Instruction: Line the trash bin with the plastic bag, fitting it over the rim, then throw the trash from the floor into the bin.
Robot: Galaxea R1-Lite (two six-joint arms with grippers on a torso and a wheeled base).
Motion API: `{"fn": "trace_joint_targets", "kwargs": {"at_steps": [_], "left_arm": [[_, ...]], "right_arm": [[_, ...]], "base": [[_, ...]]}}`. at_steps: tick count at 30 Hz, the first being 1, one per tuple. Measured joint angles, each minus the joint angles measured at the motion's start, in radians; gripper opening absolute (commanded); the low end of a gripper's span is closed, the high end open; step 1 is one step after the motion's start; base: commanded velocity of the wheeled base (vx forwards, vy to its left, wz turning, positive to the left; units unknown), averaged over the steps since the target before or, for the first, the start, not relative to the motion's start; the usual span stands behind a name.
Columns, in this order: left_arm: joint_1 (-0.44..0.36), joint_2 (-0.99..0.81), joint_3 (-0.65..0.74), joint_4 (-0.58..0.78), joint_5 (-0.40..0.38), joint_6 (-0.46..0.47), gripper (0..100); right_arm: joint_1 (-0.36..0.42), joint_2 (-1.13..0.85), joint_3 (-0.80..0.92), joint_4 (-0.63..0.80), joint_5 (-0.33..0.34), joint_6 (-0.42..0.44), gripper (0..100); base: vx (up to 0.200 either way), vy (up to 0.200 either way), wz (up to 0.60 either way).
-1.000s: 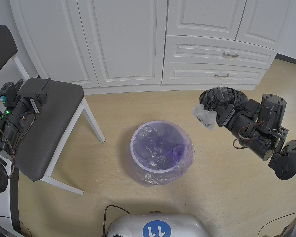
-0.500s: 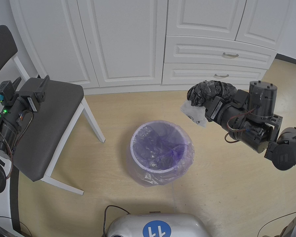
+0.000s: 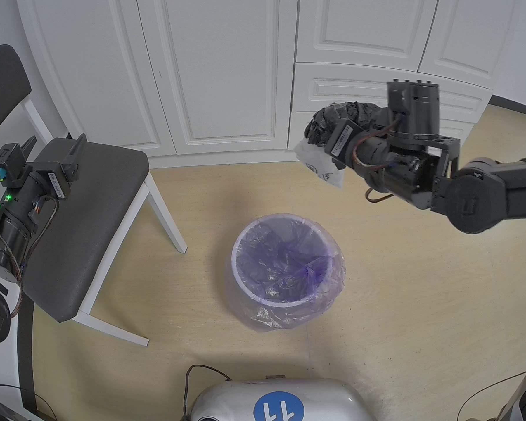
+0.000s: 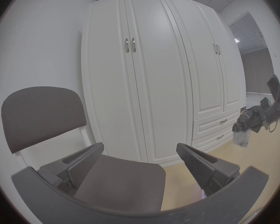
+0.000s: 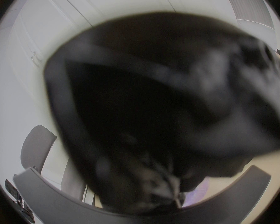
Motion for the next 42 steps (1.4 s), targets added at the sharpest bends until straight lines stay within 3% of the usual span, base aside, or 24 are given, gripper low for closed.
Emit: {"fn": "trace_joint_targets", "kwargs": {"at_steps": [5,16,31,37,42], "left_arm": [[0.018,0.003,-0.003,0.000,-0.001,0.000,100],[0.033,0.021,-0.006,0.000,-0.003,0.004,100],[0.035,0.040,-0.006,0.000,-0.003,0.004,100],[0.036,0.040,-0.005,0.000,-0.003,0.004,100],[0.036,0.040,-0.003,0.000,-0.002,0.004,100]], "right_arm": [[0.026,0.099,-0.101,0.057,-0.030,0.044,0],[0.039,0.234,-0.139,-0.001,-0.026,0.243,0],[0.033,0.393,-0.154,-0.013,-0.022,0.244,0],[0.034,0.363,-0.100,0.066,0.036,0.242,0],[0.037,0.381,-0.090,0.067,0.047,0.242,0]], "base": [[0.000,0.000,0.00],[0.000,0.000,0.00],[0.000,0.000,0.00],[0.000,0.000,0.00],[0.000,0.000,0.00]]}}
